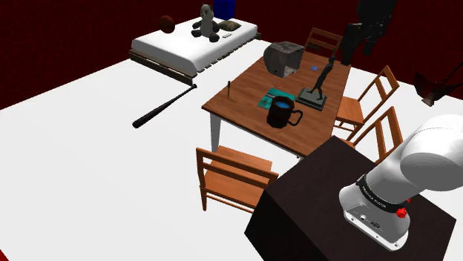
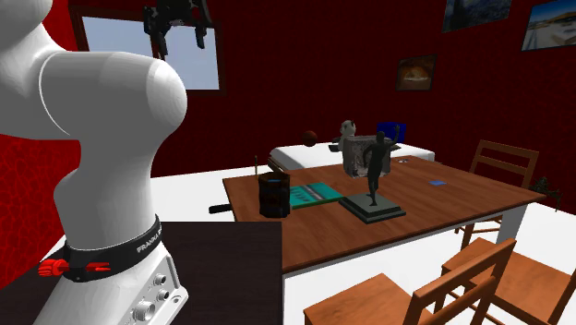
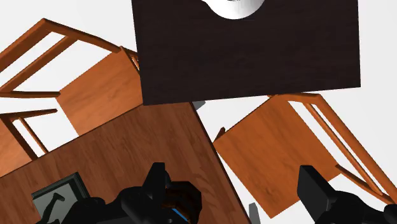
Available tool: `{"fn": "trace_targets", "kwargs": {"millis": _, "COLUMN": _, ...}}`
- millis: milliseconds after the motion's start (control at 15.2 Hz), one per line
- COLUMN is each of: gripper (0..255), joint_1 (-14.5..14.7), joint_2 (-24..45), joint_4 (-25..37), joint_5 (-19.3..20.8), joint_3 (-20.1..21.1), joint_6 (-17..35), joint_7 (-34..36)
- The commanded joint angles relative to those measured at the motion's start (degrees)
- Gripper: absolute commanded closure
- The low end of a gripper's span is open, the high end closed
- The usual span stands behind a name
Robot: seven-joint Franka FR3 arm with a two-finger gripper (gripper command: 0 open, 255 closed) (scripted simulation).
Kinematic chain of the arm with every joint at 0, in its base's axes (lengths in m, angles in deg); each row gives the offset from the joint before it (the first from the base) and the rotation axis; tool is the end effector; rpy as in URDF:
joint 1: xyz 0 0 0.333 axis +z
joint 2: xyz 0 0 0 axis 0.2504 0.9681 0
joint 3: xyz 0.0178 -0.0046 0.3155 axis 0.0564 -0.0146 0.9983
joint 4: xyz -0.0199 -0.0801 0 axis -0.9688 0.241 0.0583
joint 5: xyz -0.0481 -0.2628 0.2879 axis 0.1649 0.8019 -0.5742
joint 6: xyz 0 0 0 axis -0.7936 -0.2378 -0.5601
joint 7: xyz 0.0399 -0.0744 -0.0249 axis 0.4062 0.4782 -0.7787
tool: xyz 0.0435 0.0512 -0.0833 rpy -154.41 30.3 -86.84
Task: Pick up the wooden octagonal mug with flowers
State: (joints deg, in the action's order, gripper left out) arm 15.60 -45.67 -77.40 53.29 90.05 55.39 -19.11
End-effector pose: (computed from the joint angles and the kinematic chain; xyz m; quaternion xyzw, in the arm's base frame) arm 0.3037 -0.0026 0.5873 0.9941 -0.0571 -0.0682 0.0617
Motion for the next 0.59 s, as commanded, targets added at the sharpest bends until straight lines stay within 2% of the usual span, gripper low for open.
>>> {"fn": "trace_targets", "kwargs": {"millis": 0, "gripper": 0, "joint_1": 0.00, "joint_2": 0.00, "joint_4": 0.00, "joint_5": 0.00, "joint_3": 0.00, "joint_6": 0.00, "joint_7": 0.00}}
{"fn": "trace_targets", "kwargs": {"millis": 528, "gripper": 0, "joint_1": -0.79, "joint_2": 4.98, "joint_4": -8.32, "joint_5": 4.64, "joint_3": -8.06, "joint_6": 14.73, "joint_7": -10.19}}
